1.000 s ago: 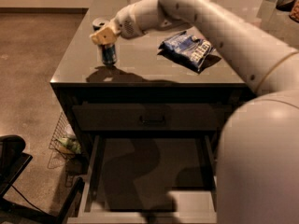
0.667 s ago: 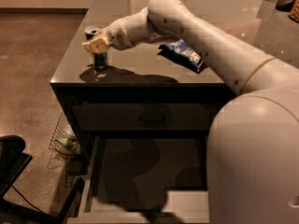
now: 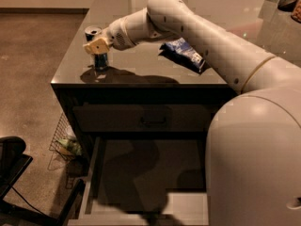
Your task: Pick redbull can from middle drawer and place on counter
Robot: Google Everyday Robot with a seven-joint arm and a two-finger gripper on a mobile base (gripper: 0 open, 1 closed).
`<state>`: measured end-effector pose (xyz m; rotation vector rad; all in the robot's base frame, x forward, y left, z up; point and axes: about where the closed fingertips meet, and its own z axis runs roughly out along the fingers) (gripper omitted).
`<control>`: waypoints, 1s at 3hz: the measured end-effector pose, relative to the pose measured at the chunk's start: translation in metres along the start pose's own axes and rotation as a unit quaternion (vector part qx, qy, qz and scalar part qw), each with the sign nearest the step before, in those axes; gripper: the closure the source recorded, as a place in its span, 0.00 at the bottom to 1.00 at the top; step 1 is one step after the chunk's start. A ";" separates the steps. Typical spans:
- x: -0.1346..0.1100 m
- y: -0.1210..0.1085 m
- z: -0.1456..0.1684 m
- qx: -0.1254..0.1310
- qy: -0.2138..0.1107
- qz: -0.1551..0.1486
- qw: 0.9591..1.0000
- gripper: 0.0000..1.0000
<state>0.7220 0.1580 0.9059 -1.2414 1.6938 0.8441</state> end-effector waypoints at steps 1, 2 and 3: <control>-0.003 0.000 -0.001 0.000 0.000 0.000 1.000 0.34; -0.003 0.000 -0.001 0.000 0.000 0.000 1.000 0.12; -0.002 0.001 0.001 -0.002 0.000 0.000 1.000 0.00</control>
Offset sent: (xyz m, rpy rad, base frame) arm 0.0000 0.0000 0.0029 0.0000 0.0000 0.0000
